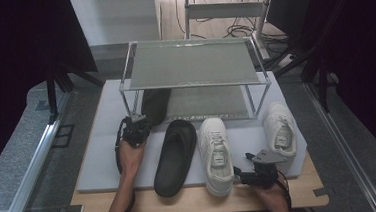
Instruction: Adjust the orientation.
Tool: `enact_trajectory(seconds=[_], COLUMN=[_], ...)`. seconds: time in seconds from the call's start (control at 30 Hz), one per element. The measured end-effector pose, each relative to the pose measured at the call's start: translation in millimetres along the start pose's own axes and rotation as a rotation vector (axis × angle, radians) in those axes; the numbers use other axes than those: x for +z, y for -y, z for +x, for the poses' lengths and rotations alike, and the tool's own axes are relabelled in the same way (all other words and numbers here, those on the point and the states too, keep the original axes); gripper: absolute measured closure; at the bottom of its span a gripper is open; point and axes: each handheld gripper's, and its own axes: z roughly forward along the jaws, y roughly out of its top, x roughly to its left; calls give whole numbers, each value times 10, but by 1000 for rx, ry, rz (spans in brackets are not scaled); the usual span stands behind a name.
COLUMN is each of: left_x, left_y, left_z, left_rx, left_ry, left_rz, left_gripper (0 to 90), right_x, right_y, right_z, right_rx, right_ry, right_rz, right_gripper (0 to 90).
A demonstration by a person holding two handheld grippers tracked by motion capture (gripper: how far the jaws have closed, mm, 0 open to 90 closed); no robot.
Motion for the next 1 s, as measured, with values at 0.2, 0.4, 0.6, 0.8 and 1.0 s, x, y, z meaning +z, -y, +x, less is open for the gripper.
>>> enact_trajectory(seconds=[0.2, 0.4, 0.6, 0.8, 1.0], left_x=[26, -87, -290, -532, -764], left_y=[-3, 47, 86, 156, 286], left_z=[-7, -17, -19, -49, -138], left_rx=[-9, -13, -7, -3, 0], left_ry=[0, 34, 60, 103, 161], left_rz=[-10, -24, -28, -46, -55], left_gripper=[884, 878, 813, 763, 732], right_x=[0, 0, 0, 0, 0], right_y=[0, 0, 0, 0, 0], right_z=[0, 0, 1, 1, 2], right_rx=[0, 0, -1, -1, -1], right_ry=[0, 0, 0, 0, 0], right_rz=[0, 0, 1, 1, 1], right_gripper=[242, 242, 242, 242, 242])
